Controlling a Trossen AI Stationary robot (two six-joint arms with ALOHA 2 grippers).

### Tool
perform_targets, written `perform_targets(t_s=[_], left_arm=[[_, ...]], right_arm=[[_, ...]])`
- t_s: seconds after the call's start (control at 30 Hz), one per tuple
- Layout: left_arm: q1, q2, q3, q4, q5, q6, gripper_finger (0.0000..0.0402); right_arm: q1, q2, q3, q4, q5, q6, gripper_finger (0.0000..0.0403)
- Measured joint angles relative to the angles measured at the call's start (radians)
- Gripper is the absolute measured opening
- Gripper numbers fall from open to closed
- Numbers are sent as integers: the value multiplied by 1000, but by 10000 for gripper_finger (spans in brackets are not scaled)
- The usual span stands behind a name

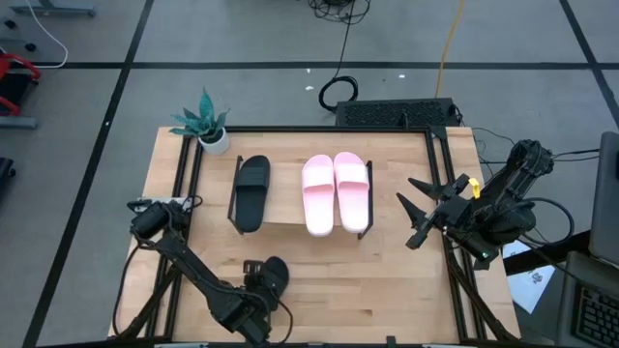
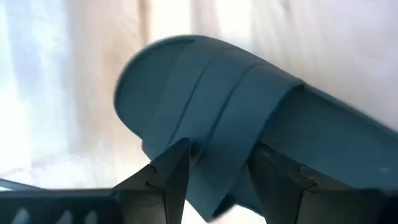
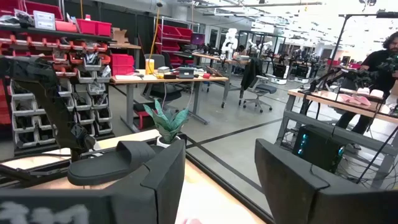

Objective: Pick and place slides into the shelf
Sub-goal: Put the black slipper on the shelf

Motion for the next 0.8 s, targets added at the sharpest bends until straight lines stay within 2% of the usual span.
perform_targets(t_s=[0.37,0.47,0.6,0.63,0.73,0.8], left_arm=[[10,0,-86,24,-155,-75,159],[22,1,-87,20,-188,-93,120],[46,1,-104,56,-203,-100,27],[49,1,-107,68,-205,-102,15],[55,1,-85,54,-201,-113,8],[57,2,-30,-2,-196,-118,4]], right_arm=[[0,0,0,-106,0,144,183],[0,0,0,-140,0,184,183],[0,0,0,-176,0,238,183],[0,0,0,-179,0,247,183],[0,0,0,-179,0,251,183],[-1,0,0,-177,0,251,183]])
